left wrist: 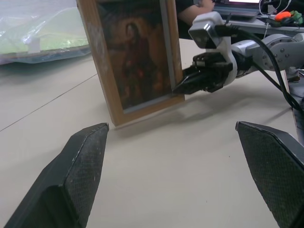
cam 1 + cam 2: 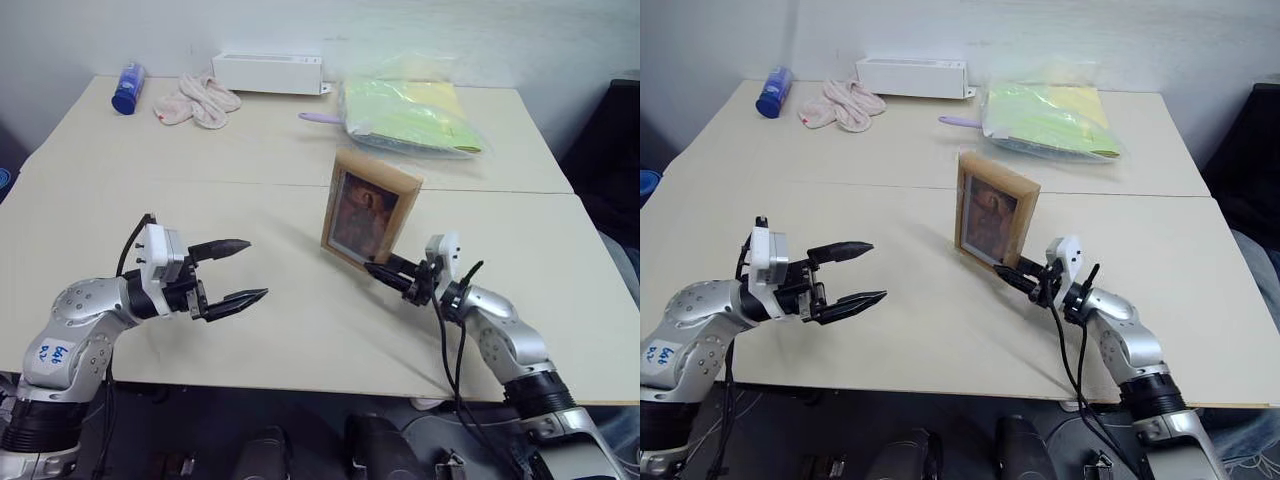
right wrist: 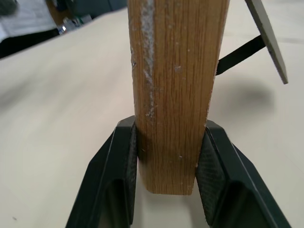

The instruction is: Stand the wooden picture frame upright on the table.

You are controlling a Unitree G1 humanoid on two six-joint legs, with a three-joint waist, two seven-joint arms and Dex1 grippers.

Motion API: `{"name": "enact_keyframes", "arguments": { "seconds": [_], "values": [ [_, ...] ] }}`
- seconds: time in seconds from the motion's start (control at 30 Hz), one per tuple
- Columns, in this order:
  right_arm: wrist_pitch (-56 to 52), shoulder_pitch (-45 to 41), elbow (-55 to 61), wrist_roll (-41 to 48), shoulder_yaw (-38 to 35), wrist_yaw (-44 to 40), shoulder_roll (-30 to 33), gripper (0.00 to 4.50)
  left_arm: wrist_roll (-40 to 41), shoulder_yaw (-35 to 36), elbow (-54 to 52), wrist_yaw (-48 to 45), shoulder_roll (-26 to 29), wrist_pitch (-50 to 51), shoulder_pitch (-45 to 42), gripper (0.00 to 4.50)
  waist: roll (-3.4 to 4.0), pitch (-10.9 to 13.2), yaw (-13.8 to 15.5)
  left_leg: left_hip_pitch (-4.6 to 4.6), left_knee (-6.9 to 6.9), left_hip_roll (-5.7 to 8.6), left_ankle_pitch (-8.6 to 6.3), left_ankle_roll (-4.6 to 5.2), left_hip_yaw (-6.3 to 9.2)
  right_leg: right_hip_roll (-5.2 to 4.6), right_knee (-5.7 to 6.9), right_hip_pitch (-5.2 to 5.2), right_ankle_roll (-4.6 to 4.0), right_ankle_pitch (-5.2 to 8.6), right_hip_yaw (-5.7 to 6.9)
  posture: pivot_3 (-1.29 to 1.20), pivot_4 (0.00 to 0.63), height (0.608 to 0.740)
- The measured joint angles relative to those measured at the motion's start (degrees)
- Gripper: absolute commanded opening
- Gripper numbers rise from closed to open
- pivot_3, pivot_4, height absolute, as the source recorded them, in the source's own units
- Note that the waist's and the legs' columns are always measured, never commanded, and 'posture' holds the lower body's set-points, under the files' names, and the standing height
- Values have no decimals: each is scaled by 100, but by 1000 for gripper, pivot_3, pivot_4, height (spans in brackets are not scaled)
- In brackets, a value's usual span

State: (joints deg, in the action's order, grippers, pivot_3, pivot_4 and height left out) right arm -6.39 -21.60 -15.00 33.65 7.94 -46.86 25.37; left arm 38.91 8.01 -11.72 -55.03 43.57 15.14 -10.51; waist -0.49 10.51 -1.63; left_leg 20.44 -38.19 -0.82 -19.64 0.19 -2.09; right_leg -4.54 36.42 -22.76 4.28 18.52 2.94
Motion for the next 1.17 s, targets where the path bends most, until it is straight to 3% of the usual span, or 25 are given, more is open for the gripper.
{"name": "enact_keyframes", "arguments": {
  "seconds": [0.43, 0.5, 0.8, 1.03, 1.17],
  "values": [
    [-658, 46, 142, -201, -333, 46, -219, 1256, -99, 38, -99, -3, -21, 147, -49, 4500, -1, -3, 1, -18, 2, 0, 0, -2, 2, -1, -11, 16, 0, 0, -2, 0, 150, 740],
    [-694, 56, 218, -224, -359, 43, -219, 1979, -104, 38, -99, -3, -35, 154, -50, 4500, -1, -3, 2, -17, 2, 0, 0, -2, 2, -1, -11, 16, 0, 0, -2, 0, 150, 740],
    [-831, 294, 561, -461, -421, -44, -138, 4466, -243, 40, -80, -38, -64, 124, -33, 4500, -1, -3, 7, -13, 7, 0, -1, -1, 2, -1, -23, 14, 0, 0, 0, 0, 150, 740],
    [-565, 918, 1075, -737, -622, -525, 620, 4466, -640, 190, 369, -291, 17, -257, 513, 4500, -1, -3, 18, -10, 13, 0, -2, 3, 3, -1, -35, 14, 0, 0, 2, 0, 150, 740],
    [1391, 1643, 1439, -1115, -1355, -1366, 1346, 4466, -1227, 482, 738, -191, 160, -732, 894, 4500, 11, 4, 10, -11, 16, 1, -6, 7, -1, 0, -41, 16, 2, -1, 0, 0, 150, 740]
  ]
}}
